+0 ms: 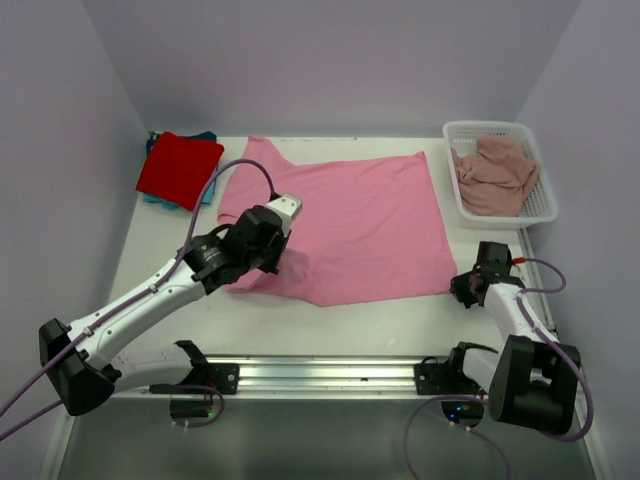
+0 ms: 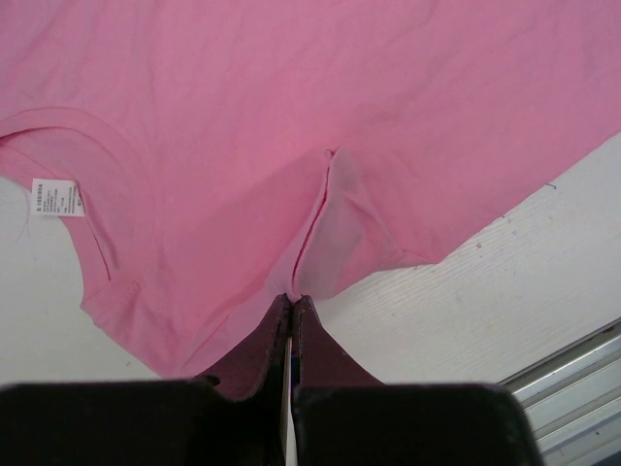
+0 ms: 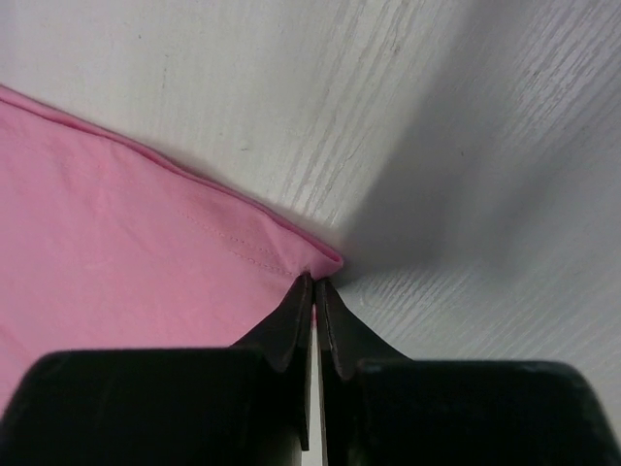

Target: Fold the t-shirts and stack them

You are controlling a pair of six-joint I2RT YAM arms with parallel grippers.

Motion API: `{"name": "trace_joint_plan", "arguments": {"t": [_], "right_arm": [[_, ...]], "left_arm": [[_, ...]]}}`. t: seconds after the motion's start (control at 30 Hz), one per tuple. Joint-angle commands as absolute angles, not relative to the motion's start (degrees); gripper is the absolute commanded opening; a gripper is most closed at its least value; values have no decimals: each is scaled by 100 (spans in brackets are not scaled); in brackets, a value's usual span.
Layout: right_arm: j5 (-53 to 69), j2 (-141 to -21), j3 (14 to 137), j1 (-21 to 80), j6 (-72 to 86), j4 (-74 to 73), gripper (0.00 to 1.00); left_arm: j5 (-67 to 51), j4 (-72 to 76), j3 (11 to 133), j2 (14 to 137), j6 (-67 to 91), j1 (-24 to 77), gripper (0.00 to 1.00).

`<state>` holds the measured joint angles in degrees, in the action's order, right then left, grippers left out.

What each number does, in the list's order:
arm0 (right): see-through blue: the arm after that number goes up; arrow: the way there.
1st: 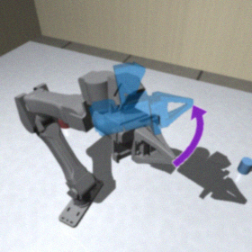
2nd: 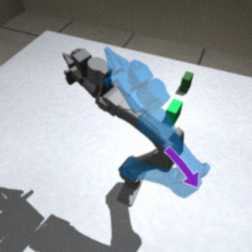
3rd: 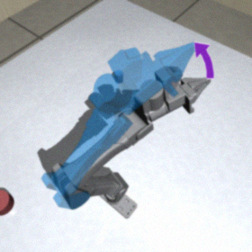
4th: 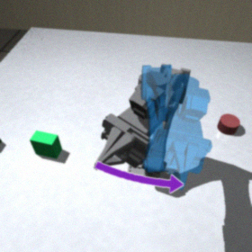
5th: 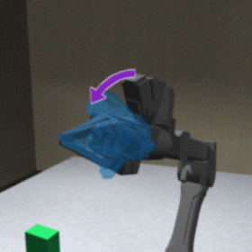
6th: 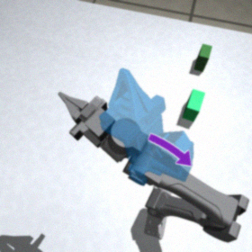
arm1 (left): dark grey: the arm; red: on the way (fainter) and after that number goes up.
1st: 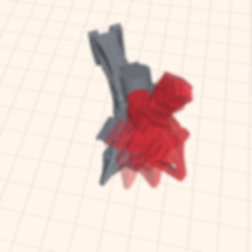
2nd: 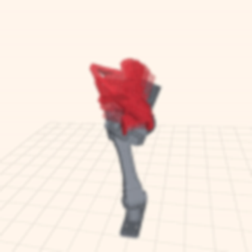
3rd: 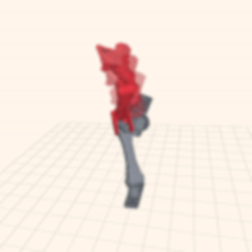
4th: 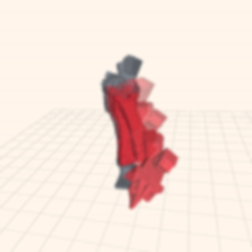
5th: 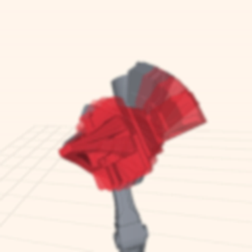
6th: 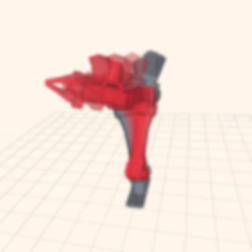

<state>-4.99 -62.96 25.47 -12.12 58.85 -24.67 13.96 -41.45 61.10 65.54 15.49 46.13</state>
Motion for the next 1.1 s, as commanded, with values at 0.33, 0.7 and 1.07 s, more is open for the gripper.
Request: {"name": "trace_joint_plan", "arguments": {"t": [0.33,0.7,1.07], "right_arm": [[333,-5232,2680,-1213,5091,-2320,0],[1565,-5107,4815,-1195,2691,-3936,0],[501,-4878,5783,-1037,2408,-5756,0]], "left_arm": [[1968,-3921,6047,5794,1758,4544,0],[2873,-3304,5959,4781,2056,4553,0],[3085,-5202,5898,4703,4146,4553,0]]}}
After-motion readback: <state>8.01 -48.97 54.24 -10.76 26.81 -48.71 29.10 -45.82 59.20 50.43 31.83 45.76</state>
